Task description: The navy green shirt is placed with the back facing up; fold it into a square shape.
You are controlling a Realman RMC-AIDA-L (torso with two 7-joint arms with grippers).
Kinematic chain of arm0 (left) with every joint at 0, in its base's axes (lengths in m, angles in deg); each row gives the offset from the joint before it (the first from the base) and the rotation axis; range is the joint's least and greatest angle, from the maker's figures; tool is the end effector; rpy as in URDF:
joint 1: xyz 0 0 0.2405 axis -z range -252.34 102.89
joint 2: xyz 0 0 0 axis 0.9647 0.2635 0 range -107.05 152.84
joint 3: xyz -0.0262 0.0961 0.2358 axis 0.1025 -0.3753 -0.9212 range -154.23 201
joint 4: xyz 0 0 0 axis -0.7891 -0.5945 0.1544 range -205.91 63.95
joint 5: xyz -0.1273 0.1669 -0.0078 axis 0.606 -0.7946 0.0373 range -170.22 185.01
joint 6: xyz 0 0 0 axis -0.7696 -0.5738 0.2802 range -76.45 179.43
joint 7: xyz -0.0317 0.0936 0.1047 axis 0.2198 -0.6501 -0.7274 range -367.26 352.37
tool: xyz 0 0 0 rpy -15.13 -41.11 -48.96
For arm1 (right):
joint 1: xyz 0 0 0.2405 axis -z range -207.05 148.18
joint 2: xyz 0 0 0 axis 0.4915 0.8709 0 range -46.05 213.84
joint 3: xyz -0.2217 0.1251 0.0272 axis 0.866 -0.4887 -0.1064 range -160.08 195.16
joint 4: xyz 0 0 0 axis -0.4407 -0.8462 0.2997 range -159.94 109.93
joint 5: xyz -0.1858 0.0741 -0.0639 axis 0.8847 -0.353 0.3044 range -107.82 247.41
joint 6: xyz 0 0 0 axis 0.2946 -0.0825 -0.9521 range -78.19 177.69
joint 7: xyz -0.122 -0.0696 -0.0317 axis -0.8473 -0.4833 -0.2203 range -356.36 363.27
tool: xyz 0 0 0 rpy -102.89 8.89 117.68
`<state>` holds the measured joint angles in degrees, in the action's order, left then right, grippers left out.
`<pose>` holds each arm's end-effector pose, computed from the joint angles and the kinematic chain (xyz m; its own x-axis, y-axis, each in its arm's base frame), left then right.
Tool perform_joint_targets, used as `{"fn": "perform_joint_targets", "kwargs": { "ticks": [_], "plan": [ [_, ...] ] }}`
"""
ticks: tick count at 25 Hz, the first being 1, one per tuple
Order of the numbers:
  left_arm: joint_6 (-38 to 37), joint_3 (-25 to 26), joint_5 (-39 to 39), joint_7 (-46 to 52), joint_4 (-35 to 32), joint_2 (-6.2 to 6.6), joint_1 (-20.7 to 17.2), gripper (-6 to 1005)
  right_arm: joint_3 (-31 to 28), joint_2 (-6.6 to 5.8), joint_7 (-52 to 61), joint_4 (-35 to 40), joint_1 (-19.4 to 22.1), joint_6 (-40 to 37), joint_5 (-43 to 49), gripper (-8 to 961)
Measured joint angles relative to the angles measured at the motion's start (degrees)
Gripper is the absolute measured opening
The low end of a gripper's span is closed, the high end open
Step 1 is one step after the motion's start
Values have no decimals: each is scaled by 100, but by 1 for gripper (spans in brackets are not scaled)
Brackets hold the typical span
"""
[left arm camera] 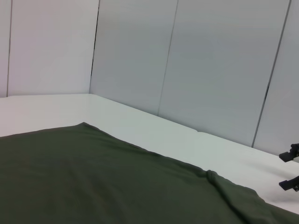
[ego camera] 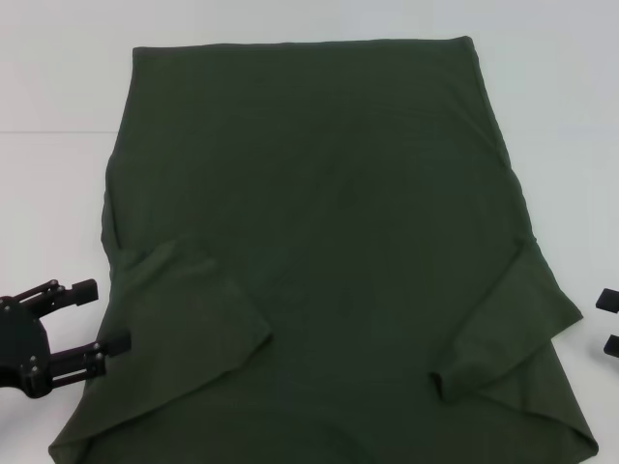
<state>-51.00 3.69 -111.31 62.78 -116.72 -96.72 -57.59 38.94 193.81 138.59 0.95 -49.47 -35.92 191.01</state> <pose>-0.3307 0.2521 0.0587 0.7472 0.2802 0.6027 0.5407 -0.7836 -0.3060 0.3820 0.2725 0.0585 -0.3296 -0.7776 -0.5354 -0.9255 0.1540 0.3461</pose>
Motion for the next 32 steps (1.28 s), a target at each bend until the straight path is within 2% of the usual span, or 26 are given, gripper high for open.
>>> {"fn": "perform_joint_targets", "kwargs": {
  "ticks": [9,32],
  "plan": [
    [13,0,47,0,4,1,33,833,65,129,8,-24,-250,282,167,923],
    [90,10,58,0,57,1,79,832,173,157,12,-167,-477,646,290,922]
  ]
}}
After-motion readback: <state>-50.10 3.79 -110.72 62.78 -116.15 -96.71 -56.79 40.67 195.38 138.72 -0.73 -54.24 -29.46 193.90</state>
